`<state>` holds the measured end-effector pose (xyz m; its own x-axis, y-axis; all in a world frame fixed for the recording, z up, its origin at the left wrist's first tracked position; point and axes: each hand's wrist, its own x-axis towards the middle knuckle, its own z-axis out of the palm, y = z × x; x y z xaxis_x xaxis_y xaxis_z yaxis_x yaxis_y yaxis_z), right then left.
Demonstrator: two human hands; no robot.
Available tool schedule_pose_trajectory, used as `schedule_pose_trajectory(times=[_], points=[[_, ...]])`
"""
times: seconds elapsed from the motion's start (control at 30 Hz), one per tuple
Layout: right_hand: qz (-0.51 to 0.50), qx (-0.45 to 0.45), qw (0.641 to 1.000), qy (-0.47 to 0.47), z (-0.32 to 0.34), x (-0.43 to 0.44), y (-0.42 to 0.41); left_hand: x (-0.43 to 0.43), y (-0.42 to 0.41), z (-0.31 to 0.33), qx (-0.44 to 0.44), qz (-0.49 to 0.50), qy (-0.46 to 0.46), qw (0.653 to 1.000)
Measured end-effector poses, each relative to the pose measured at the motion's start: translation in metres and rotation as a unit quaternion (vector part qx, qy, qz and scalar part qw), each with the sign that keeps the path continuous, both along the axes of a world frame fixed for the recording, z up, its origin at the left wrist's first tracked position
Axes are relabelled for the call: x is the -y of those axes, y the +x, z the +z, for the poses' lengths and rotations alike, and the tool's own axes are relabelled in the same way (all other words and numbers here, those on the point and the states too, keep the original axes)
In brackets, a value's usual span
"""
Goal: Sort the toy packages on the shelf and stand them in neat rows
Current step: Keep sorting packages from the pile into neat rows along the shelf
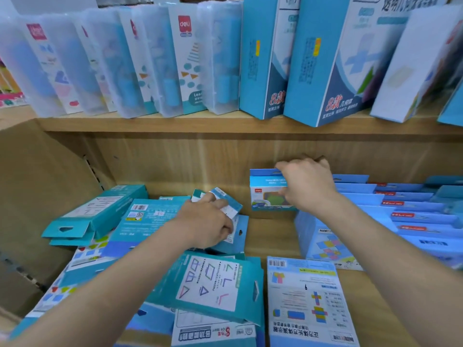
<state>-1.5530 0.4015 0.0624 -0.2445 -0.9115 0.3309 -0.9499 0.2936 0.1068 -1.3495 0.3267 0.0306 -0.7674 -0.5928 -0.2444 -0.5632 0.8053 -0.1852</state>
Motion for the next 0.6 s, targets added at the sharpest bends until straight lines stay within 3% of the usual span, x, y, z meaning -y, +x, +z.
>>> schedule_pose_trajectory(times=[0.2, 0.33, 0.47, 0.6], points=[[-0.023, -0.014, 0.999, 0.047, -0.007, 0.011, 0.009, 0.001, 0.003, 0.000, 0.006, 0.011, -0.029, 1.000], [-0.036, -0.039, 0.993, 0.106, -0.013, 0.015, 0.017, 0.010, -0.016, -0.005, 0.001, -0.083, -0.102, 0.991], [-0.053, -0.021, 0.985, 0.165, -0.017, 0.020, 0.021, 0.023, -0.037, -0.011, 0.025, -0.106, -0.071, 0.992], [-0.044, 0.020, 0.989, 0.143, -0.018, 0.022, 0.016, 0.040, -0.046, -0.022, -0.038, -0.084, -0.032, 0.995]])
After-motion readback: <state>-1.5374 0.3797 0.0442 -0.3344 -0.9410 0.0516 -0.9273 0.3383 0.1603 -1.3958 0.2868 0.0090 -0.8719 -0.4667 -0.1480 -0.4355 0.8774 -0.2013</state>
